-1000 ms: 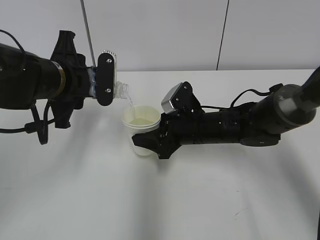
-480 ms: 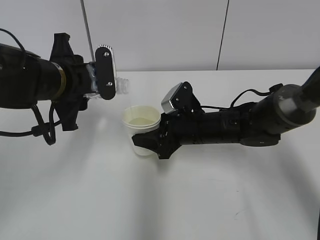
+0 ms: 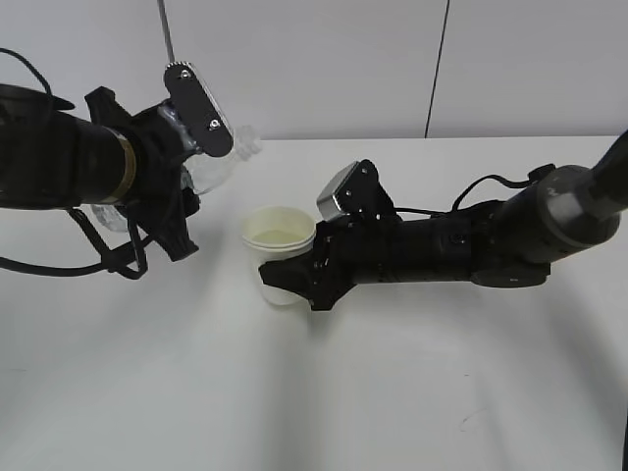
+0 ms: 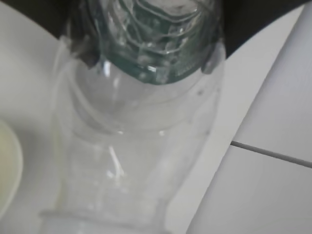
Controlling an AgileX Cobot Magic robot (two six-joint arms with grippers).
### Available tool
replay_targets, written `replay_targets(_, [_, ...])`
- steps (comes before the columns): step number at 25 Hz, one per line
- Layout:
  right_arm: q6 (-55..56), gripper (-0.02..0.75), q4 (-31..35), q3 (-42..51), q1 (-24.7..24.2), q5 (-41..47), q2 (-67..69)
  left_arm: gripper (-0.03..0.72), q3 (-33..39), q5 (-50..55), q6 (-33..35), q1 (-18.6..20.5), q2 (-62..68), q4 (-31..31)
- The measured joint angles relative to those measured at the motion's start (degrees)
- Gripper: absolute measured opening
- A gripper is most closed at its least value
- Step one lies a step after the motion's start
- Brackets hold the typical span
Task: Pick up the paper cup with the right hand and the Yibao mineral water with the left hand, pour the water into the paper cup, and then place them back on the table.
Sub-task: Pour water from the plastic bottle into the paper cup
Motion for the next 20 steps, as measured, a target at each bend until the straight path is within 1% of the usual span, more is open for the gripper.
replay_targets(5, [0.69, 0.488, 1.68, 0.0, 0.0, 0.0, 0.0, 0.375, 0.0, -1.47, -9.92, 0.82, 0.0, -0.02])
replay_targets(12, [0.92, 0.488, 4.18, 0.0, 0.0, 0.0, 0.0, 0.375, 0.0, -4.44, -18.92, 2.89, 0.0, -0.02])
replay_targets(17, [0.92, 0.488, 5.38, 0.0, 0.0, 0.02, 0.0, 0.375, 0.0, -9.56, -25.66, 6.6, 0.0, 0.04])
replay_targets(20, [0.92, 0.488, 6.38, 0.0, 0.0, 0.12, 0.0, 0.375, 0.0, -13.86, -27.31, 9.42, 0.0, 0.04])
